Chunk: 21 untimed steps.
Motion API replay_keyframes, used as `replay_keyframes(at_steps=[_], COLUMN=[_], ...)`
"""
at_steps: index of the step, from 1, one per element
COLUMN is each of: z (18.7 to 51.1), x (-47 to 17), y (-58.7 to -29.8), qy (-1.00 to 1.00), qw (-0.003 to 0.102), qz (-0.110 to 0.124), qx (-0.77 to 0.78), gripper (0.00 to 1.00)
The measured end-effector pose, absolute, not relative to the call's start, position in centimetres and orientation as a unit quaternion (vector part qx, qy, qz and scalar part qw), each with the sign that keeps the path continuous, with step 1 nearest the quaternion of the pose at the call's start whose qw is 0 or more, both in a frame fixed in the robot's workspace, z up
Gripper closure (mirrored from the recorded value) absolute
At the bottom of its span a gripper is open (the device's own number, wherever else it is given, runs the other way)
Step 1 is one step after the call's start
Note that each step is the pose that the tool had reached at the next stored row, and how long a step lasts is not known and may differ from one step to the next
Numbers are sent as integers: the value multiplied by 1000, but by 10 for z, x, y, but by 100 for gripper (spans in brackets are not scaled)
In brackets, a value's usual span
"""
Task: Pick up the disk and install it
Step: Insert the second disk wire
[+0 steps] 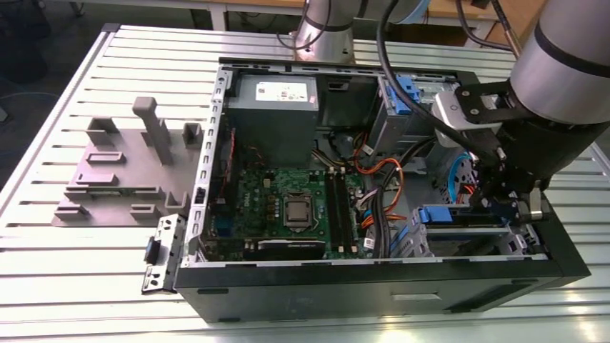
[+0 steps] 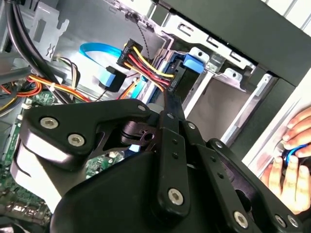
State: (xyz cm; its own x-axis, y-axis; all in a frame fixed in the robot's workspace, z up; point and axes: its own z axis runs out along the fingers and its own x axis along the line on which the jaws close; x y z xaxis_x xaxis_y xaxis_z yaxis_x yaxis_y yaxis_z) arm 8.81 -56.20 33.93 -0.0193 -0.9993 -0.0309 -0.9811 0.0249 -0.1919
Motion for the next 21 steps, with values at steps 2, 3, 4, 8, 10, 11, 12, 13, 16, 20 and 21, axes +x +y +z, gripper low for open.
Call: replay_keyframes(at_steps=[2,3,4,8,10,11,12,13,16,20,21], z=[343,346,348,358,362,363,364,365,366,366,366], x=[88,88,88,88,88,88,88,88,88,89,90], y=[-562,-562,-562,-561,-560,-560,-559,-558,-558,-558,-558], qy=[712,712,712,711,711,711,711,711,712,713,713], qw=[79,79,79,79,79,79,79,79,78,68,65], qz=[-58,-58,-58,-58,-58,-58,-58,-58,-56,-44,-41], qx=[-696,-696,-696,-696,-696,-696,-696,-696,-696,-697,-697], gripper=[89,89,89,89,89,89,89,89,89,89,89])
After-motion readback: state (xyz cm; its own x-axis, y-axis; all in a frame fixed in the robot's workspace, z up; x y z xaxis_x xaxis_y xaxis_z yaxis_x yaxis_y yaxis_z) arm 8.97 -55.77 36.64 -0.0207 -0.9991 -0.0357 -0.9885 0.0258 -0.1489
